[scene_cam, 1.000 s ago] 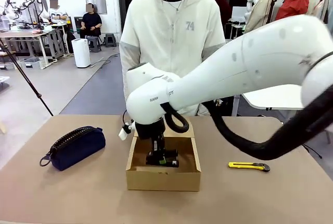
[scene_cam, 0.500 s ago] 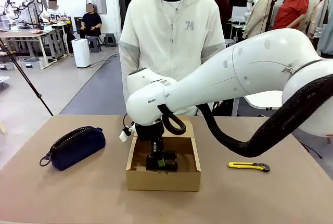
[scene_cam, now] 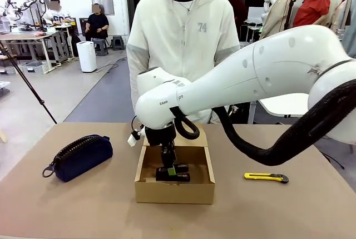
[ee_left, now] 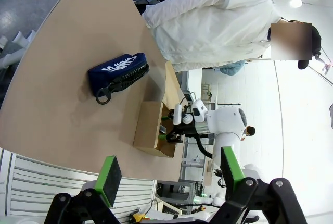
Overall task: Pack the items into the box.
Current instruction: Pick up the item indicated by the person and place it inside the Mailer Box.
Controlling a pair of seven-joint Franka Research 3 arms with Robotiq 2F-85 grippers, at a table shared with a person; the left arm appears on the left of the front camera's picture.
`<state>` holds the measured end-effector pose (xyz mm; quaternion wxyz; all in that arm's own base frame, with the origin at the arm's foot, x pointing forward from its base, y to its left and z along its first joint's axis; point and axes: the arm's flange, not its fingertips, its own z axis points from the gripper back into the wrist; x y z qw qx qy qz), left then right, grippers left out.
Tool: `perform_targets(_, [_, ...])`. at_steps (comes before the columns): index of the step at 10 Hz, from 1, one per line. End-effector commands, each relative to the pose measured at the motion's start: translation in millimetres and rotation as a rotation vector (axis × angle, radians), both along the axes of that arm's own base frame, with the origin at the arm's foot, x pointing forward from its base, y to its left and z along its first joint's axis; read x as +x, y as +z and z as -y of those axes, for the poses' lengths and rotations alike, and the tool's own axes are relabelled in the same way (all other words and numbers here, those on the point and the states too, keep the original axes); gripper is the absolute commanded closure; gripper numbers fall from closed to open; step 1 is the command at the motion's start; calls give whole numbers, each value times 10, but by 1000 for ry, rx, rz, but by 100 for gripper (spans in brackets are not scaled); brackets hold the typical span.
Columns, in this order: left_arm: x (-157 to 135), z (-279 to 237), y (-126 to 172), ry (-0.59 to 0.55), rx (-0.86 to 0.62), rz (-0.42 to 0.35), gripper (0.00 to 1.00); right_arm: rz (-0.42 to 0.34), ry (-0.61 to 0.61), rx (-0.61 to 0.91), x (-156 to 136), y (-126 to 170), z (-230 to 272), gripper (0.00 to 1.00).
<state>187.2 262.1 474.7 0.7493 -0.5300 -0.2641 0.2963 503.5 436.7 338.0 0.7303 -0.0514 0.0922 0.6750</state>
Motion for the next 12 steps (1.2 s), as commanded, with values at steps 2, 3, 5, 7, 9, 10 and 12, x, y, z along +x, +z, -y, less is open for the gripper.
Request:
perform_targets(2, [-2, -7, 6, -2, -2, 25, 0, 88, -50, 109, -223, 610, 390, 0])
perform_targets(3, [-2, -7, 6, -2, -2, 25, 0, 114, -83, 137, -305, 876, 538, 0])
perform_targets(5, [-2, -7, 6, -2, -2, 25, 0, 103, -357, 274, -444, 1454, 1018, 0])
perform_targets(7, [-2, -7, 6, -2, -2, 25, 0, -13, -765, 571, -742, 1932, 1812, 0])
perform_targets(9, [-2, -7, 6, -2, -2, 25, 0, -233, -1007, 719, -1078, 2153, 2702, 0])
perform_targets(10, [-2, -7, 6, -2, -2, 25, 0, -343, -1070, 818, -1215, 2191, 3194, 0])
perform_targets(12, [-2, -7, 6, -2, -2, 25, 0, -445, -1141, 1138, -1536, 2113, 4240, 0])
